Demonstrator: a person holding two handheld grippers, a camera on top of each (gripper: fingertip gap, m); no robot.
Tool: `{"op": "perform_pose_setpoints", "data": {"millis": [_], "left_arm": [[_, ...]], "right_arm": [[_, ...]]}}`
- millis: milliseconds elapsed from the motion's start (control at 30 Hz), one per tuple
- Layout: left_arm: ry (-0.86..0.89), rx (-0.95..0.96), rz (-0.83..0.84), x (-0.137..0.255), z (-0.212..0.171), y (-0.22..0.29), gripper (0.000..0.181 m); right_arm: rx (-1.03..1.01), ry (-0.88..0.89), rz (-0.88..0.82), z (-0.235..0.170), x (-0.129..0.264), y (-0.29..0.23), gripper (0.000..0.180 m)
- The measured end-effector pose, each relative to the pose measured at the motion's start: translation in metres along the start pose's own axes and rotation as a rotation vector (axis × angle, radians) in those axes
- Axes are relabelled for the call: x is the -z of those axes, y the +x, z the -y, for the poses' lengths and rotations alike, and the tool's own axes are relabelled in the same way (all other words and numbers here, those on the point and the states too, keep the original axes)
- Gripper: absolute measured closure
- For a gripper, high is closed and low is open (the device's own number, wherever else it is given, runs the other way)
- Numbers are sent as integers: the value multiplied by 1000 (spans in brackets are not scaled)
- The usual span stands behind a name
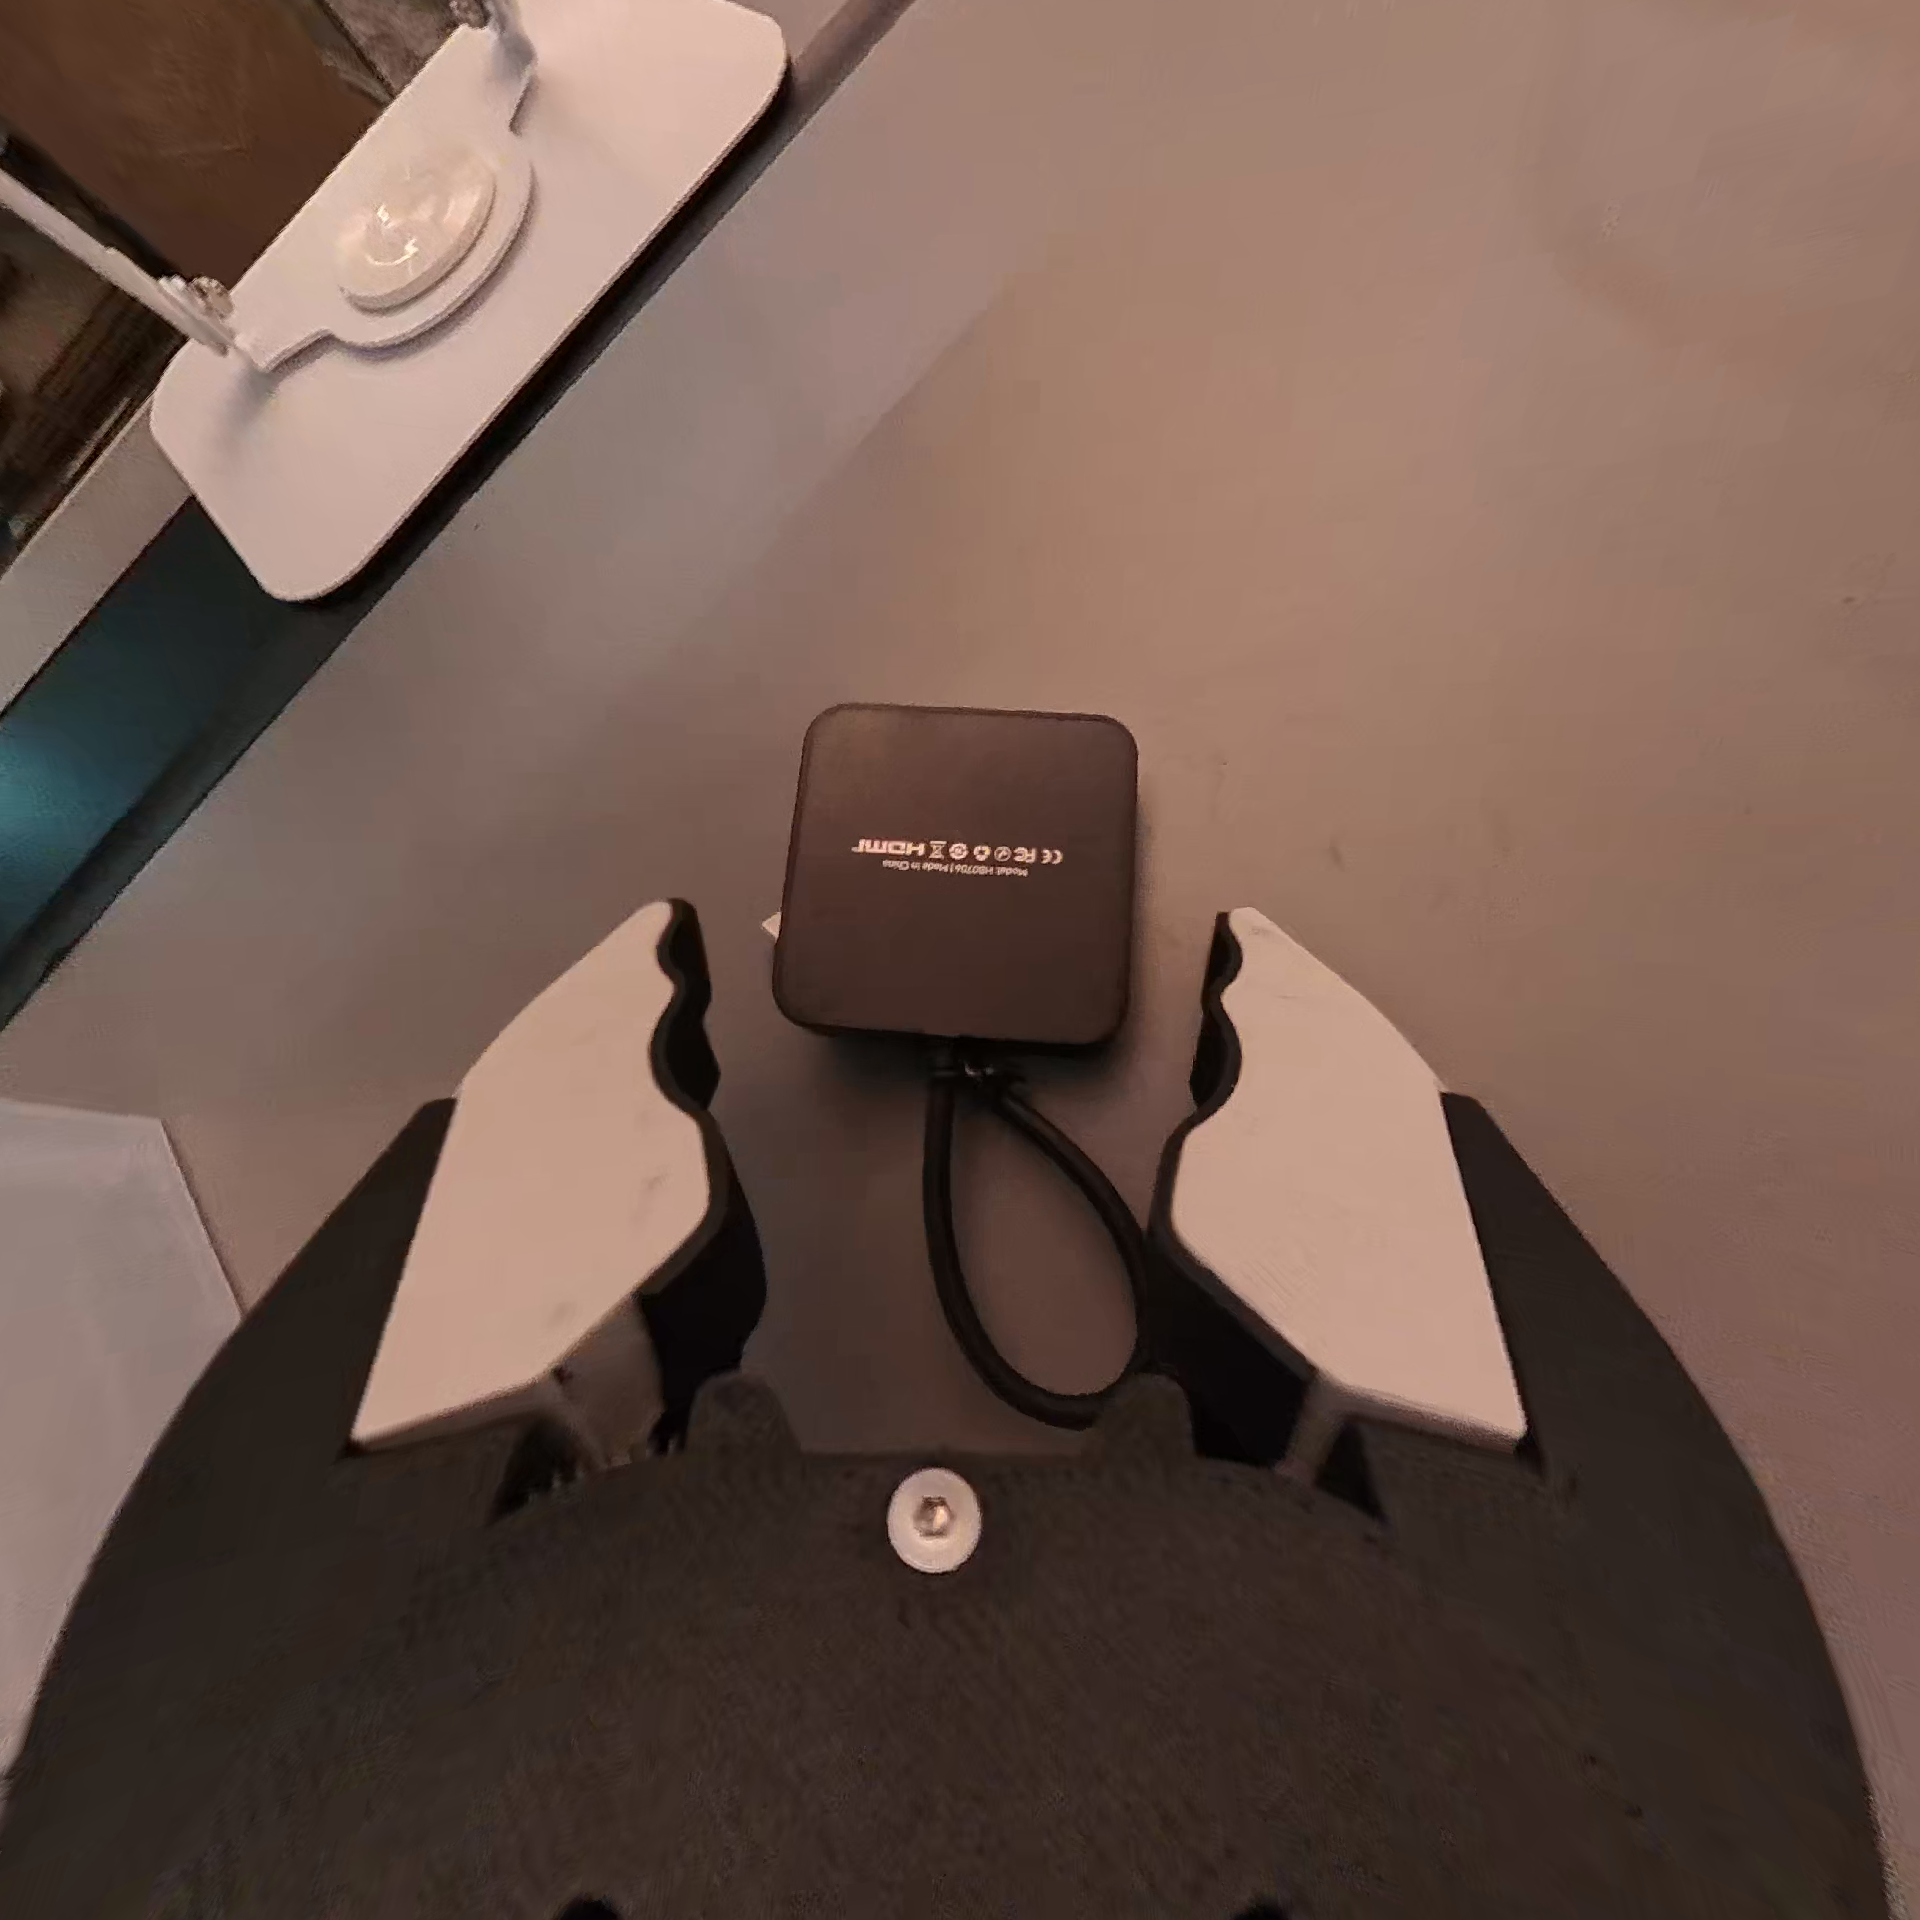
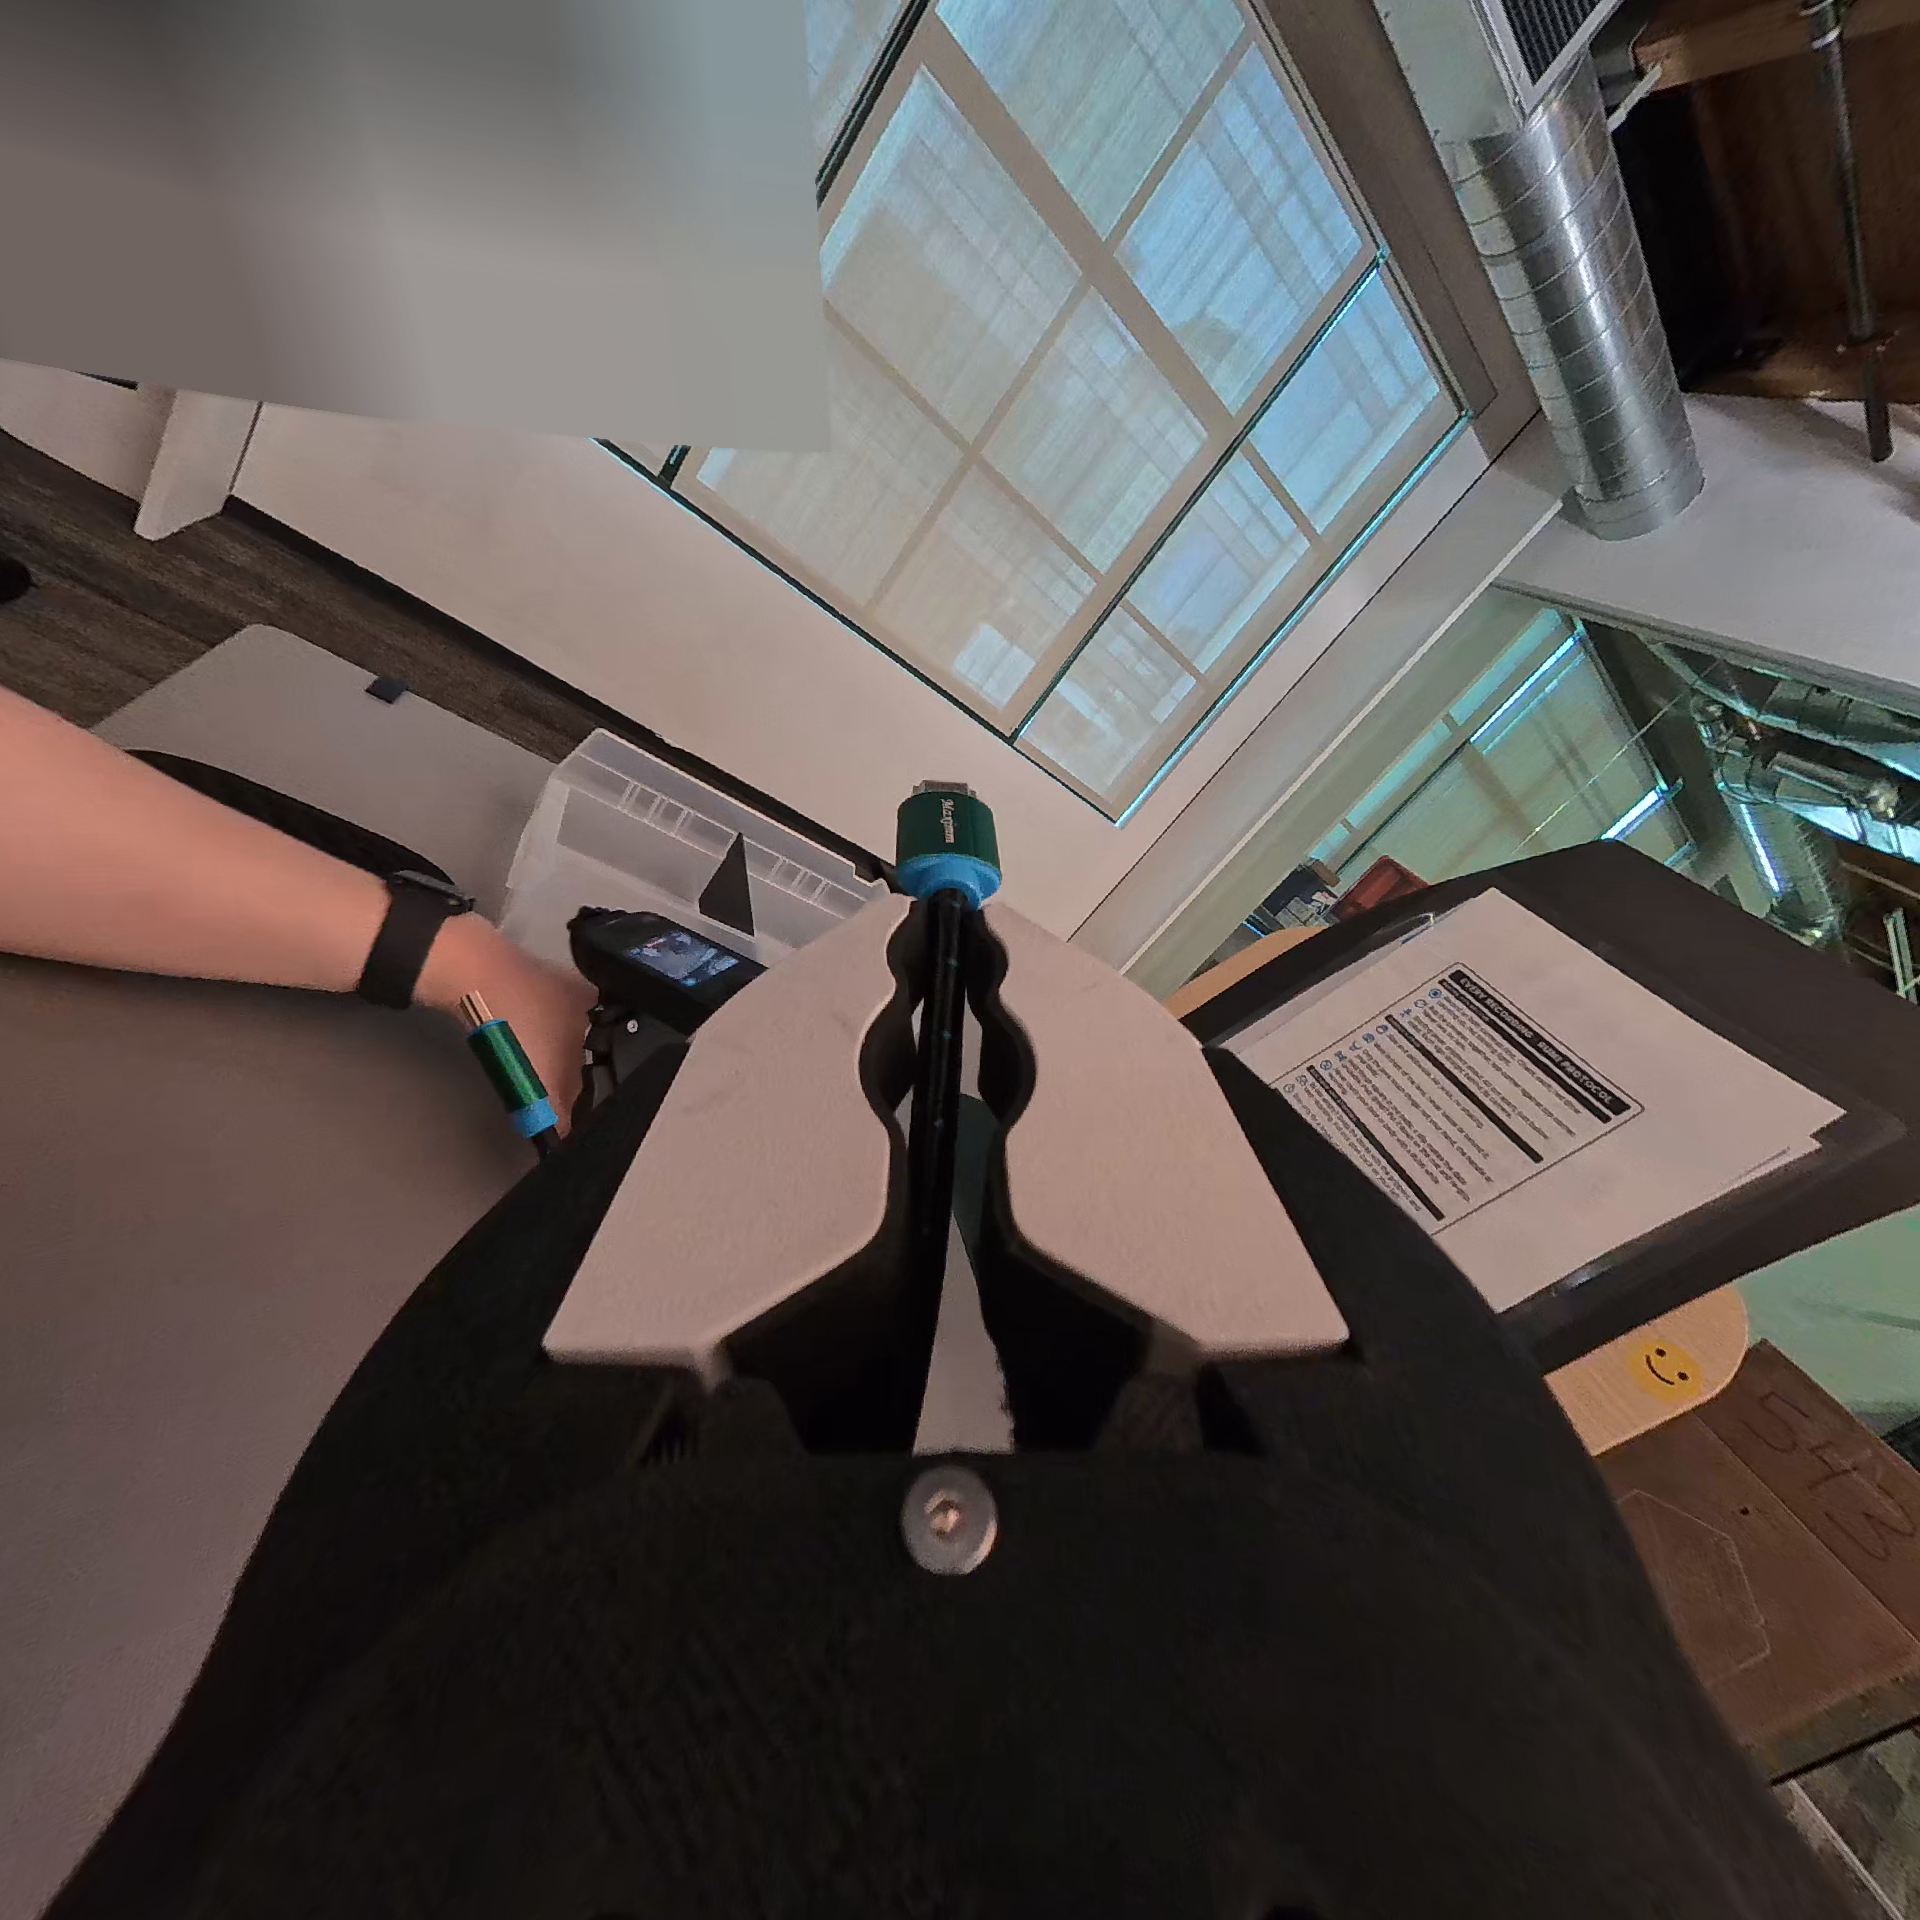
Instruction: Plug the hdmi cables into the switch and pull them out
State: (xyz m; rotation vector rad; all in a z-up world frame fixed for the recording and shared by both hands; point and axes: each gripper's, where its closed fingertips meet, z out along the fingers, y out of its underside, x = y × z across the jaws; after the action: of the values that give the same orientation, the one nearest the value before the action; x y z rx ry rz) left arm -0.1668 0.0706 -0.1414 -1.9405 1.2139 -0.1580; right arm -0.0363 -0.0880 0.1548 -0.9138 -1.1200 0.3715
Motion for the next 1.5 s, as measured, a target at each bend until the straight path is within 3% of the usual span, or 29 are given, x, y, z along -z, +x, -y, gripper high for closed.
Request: {"op": "perform_pose_setpoints", "data": {"millis": [367,467,600,800,1133,1500], "left_arm": [[-10,144,-159,-9,-4,2,111],[22,270,-176,-8,1,-2,112],[185,526,-272,7,30,-17,112],[503,765,-428,58,109,-44,112],[806,625,-533,140,221,-24,112],[859,535,-491,177,235,-2,112]], "right_arm": [[-12,-22,-3,-6,3,4,172],[-21,-38,-5,-11,3,5,172],[-24,-85,-24,-21,3,9,172],[-24,-201,-89,-42,-7,18,171],[158,-424,-240,-53,-26,25,172],[227,-414,-342,-21,-23,30,172]]}}
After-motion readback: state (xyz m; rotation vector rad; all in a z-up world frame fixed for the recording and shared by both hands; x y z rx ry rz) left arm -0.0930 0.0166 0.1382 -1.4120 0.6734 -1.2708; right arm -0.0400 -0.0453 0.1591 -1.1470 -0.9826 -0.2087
